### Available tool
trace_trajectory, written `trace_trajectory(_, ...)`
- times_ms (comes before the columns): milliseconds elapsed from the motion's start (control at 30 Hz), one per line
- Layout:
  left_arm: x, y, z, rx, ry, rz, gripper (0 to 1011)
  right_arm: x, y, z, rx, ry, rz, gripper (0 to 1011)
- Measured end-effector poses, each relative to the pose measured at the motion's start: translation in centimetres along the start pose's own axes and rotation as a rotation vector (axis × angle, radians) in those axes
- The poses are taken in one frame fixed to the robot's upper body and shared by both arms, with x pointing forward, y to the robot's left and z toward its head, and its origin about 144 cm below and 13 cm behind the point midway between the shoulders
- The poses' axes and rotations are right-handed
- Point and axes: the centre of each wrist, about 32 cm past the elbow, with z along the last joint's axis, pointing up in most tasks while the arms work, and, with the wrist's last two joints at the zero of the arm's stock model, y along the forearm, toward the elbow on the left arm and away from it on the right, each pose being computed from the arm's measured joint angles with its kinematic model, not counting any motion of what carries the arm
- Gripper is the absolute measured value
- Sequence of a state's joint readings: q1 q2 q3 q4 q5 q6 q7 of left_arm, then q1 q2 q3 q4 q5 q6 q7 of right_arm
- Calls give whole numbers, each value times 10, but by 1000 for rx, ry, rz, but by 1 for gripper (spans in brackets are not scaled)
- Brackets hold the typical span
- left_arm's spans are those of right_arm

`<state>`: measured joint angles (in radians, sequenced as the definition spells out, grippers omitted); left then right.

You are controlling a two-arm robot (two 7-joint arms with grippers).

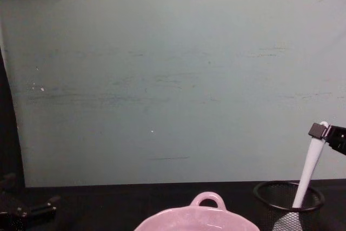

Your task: Use the one hand to pick up the spoon and stir the clear water in the bowl.

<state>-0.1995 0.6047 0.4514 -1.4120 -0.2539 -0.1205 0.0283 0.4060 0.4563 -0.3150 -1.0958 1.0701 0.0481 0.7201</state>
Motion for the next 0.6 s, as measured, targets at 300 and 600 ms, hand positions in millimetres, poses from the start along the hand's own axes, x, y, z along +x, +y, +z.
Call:
trace_trajectory(300, 0, 0, 0, 0, 0, 0, 1011, -1, -1, 1, 9, 7, -3, 367)
trace_trajectory(600, 0, 0, 0, 0, 0, 0, 1011, 3, -4, -4, 3, 20, -16, 627)
